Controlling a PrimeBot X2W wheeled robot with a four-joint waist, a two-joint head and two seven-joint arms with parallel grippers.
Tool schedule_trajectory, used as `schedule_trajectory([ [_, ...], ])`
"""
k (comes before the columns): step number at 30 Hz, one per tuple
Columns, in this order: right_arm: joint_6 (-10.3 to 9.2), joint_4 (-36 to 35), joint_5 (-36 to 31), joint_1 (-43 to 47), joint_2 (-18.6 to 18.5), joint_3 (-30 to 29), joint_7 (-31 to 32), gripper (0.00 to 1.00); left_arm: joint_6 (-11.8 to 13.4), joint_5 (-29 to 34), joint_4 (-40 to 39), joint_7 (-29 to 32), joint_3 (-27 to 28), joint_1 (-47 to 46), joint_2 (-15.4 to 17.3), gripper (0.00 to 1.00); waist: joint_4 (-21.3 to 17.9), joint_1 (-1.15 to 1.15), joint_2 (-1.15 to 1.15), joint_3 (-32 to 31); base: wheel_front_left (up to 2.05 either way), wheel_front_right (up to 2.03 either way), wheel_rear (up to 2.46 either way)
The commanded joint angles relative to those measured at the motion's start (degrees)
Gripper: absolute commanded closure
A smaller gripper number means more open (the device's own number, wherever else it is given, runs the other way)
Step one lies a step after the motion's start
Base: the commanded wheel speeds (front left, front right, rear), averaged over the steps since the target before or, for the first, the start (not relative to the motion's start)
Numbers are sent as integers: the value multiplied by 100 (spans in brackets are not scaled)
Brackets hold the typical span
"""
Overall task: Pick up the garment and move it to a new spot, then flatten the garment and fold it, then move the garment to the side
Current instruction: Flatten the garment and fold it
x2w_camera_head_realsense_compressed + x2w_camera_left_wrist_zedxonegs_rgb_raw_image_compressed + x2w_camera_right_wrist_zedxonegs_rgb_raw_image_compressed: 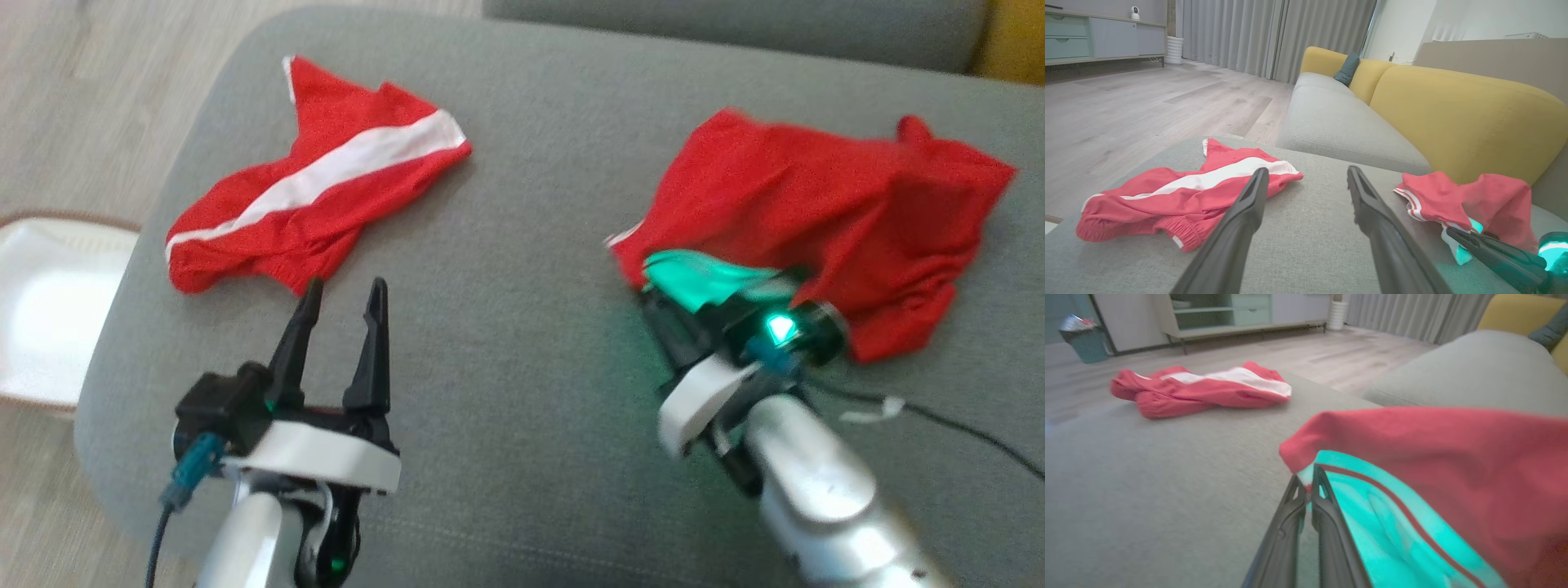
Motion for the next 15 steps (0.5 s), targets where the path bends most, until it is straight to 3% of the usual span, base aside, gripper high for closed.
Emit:
schedule_trajectory([
  [1, -4, -321, 137, 46, 81, 271, -83, 100, -26, 45, -138, -35, 196, -47, 14, 0, -209, 0, 0, -270, 0, 0, 0],
  [5, -4, -1242, 756, 326, 81, 1181, -101, 100, 1, 53, -134, -35, 253, 193, 14, 0, -407, 0, 0, -599, 0, 0, 0],
  [8, -4, -1917, 977, 387, 7, 1519, -97, 100, 5, 59, -141, -35, 269, 364, 14, 0, -495, 0, 0, -786, 0, 0, 0],
  [15, -4, -3408, 1487, 49, -642, 1578, 420, 100, -13, 60, -192, -35, 144, 493, 14, 0, -388, 0, 0, -857, 0, 0, 0],
])
